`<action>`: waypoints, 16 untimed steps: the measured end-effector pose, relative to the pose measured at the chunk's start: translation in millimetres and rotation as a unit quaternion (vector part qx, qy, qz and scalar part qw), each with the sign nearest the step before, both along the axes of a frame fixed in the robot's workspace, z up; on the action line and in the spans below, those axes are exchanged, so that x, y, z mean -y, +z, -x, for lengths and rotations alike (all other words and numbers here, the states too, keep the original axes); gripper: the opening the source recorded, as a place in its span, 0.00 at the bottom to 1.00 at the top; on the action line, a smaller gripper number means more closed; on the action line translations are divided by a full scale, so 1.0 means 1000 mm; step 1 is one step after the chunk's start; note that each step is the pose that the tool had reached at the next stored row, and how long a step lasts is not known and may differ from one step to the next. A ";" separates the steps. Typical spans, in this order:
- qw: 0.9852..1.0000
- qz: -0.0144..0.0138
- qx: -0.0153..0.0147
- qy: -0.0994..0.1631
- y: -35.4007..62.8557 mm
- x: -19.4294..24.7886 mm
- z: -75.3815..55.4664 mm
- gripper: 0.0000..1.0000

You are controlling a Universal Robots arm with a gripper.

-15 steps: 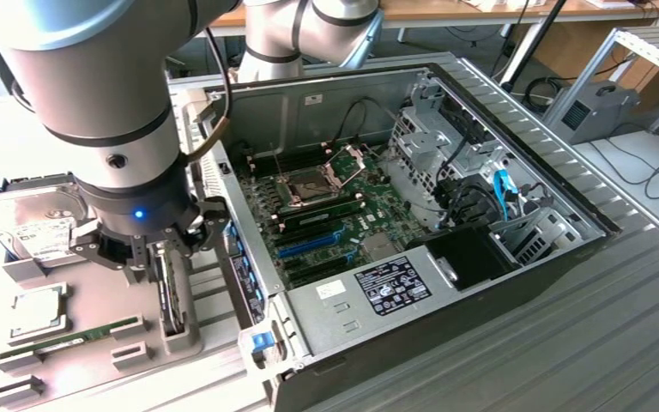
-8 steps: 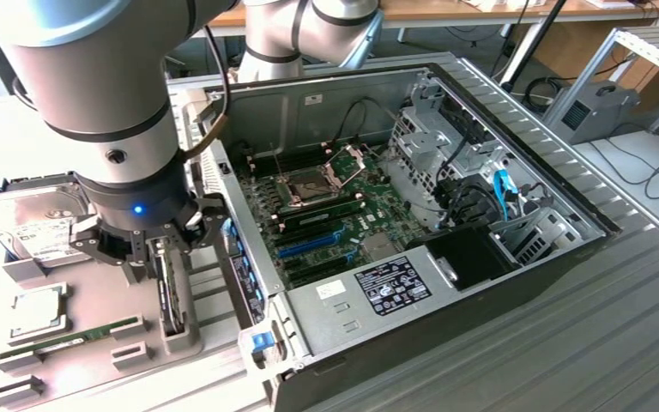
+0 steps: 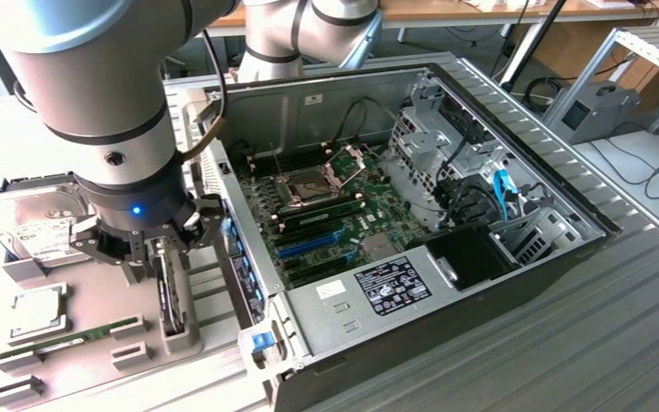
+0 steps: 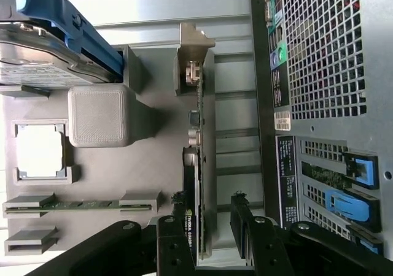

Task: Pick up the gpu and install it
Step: 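Pick up the gpu and move the gpu toward the slot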

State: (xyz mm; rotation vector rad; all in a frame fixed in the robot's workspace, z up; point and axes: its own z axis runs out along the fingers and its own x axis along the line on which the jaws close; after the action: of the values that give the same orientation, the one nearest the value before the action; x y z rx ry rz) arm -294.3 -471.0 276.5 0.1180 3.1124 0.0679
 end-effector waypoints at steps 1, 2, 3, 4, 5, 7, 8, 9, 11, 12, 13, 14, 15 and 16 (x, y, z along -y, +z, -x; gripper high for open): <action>1.000 0.000 0.000 0.000 -0.0008 -0.0016 0.001 0.42; 1.000 0.000 0.000 0.000 -0.0013 -0.0028 0.001 0.42; 1.000 0.000 0.000 0.000 -0.0019 -0.0042 0.002 0.42; 1.000 0.000 0.000 0.000 -0.0025 -0.0059 0.002 0.42; 1.000 0.000 0.000 0.000 -0.0030 -0.0074 0.003 0.42; 1.000 0.000 0.000 0.000 -0.0044 -0.0123 0.004 0.42; 1.000 0.000 0.000 0.000 -0.0050 -0.0142 0.004 0.42; 1.000 0.000 0.000 0.000 -0.0056 -0.0157 0.005 0.42; 1.000 0.000 0.000 0.000 -0.0076 -0.0180 0.006 0.42; 1.000 0.000 0.000 0.000 -0.0089 -0.0186 0.007 0.42; 1.000 0.000 0.000 0.000 -0.0102 -0.0189 0.007 0.42; 1.000 0.001 0.000 0.000 -0.0125 -0.0189 0.008 0.42; 1.000 0.001 0.000 0.000 -0.0141 -0.0189 0.008 0.42; 1.000 0.001 0.000 0.000 -0.0156 -0.0189 0.008 0.42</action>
State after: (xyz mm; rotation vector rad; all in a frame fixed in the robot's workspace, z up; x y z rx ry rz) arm -301.9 -452.0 260.9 0.1178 3.1125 0.0639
